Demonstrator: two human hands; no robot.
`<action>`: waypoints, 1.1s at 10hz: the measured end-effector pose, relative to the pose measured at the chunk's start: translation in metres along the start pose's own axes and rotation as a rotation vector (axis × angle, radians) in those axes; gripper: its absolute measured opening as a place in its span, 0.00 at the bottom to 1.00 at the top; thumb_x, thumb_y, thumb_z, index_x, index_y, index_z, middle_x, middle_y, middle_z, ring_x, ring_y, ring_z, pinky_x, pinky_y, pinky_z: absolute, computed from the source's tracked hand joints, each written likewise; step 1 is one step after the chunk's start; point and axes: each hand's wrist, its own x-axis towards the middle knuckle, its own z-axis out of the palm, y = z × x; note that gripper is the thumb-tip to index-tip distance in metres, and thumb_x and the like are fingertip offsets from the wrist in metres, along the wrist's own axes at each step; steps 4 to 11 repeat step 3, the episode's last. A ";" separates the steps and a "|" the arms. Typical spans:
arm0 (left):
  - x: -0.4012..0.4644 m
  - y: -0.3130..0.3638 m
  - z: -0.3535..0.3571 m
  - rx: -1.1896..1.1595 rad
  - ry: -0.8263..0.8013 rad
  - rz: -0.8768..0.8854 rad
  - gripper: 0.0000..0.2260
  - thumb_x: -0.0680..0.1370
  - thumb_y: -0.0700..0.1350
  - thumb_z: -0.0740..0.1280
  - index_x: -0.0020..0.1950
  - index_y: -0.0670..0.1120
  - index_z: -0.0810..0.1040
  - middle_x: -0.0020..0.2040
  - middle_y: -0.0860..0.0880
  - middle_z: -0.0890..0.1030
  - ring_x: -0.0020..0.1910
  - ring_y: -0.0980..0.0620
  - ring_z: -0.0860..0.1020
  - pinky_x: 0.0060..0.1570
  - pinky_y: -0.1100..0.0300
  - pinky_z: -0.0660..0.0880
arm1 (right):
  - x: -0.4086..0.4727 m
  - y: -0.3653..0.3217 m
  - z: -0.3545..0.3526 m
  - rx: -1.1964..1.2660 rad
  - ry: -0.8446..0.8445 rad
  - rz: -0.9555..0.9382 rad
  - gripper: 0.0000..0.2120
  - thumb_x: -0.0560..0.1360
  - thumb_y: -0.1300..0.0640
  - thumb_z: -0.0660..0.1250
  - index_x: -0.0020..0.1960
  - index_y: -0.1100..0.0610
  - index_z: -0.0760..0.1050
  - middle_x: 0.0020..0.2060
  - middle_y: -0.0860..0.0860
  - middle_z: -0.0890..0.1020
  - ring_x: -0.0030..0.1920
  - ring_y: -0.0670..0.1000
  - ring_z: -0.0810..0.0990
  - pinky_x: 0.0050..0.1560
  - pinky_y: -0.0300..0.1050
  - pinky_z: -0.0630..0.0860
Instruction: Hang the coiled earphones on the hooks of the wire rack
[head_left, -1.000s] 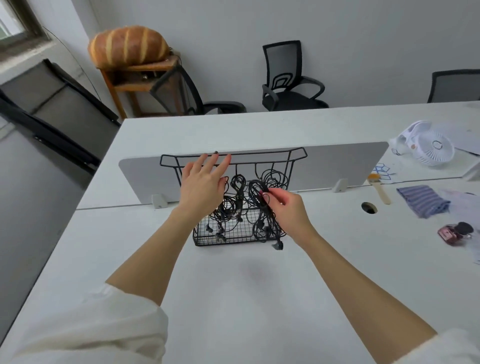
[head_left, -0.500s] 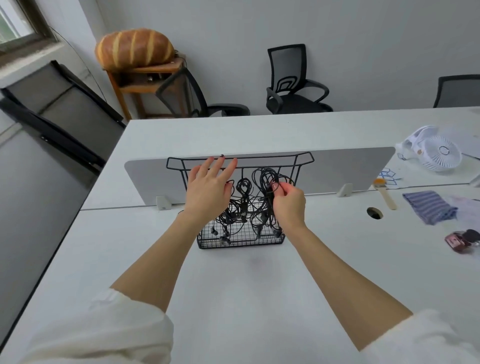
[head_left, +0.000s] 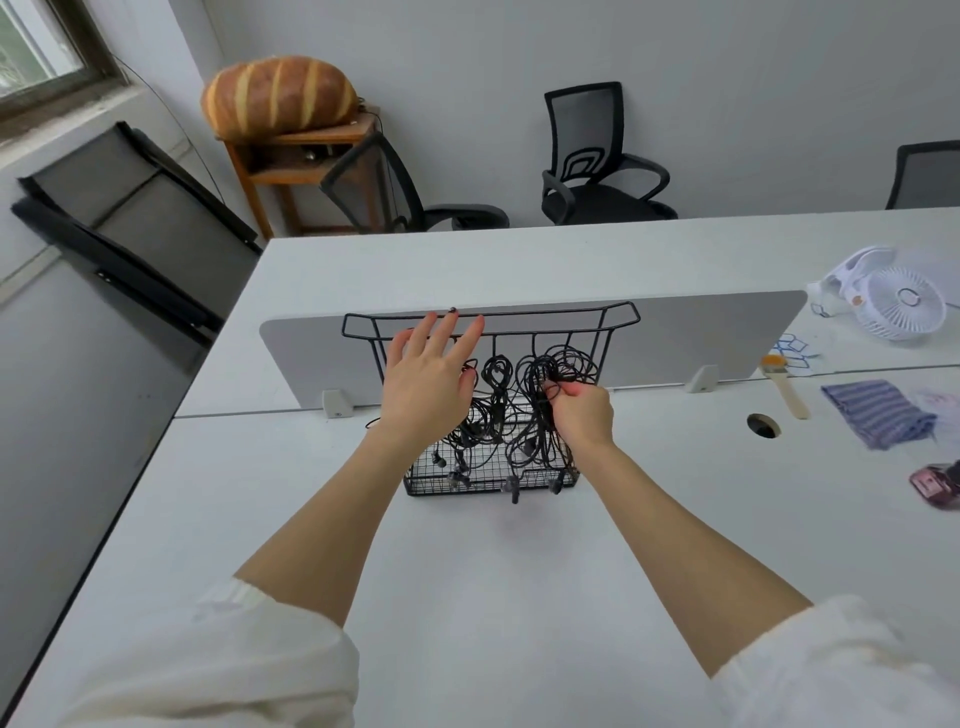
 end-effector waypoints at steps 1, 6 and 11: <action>-0.001 0.000 0.001 0.007 -0.020 0.003 0.24 0.79 0.50 0.54 0.74 0.54 0.50 0.77 0.45 0.56 0.76 0.44 0.49 0.74 0.47 0.47 | -0.004 0.002 -0.004 -0.027 -0.034 -0.029 0.11 0.76 0.56 0.62 0.50 0.61 0.80 0.45 0.60 0.84 0.44 0.59 0.79 0.46 0.49 0.73; -0.002 0.002 0.003 0.022 -0.042 -0.014 0.27 0.78 0.55 0.54 0.74 0.54 0.46 0.78 0.45 0.51 0.76 0.44 0.46 0.74 0.47 0.44 | -0.025 -0.006 -0.035 -0.227 -0.228 -0.067 0.14 0.75 0.54 0.62 0.47 0.64 0.78 0.45 0.62 0.84 0.41 0.57 0.83 0.50 0.54 0.78; -0.002 0.002 0.003 0.022 -0.042 -0.014 0.27 0.78 0.55 0.54 0.74 0.54 0.46 0.78 0.45 0.51 0.76 0.44 0.46 0.74 0.47 0.44 | -0.025 -0.006 -0.035 -0.227 -0.228 -0.067 0.14 0.75 0.54 0.62 0.47 0.64 0.78 0.45 0.62 0.84 0.41 0.57 0.83 0.50 0.54 0.78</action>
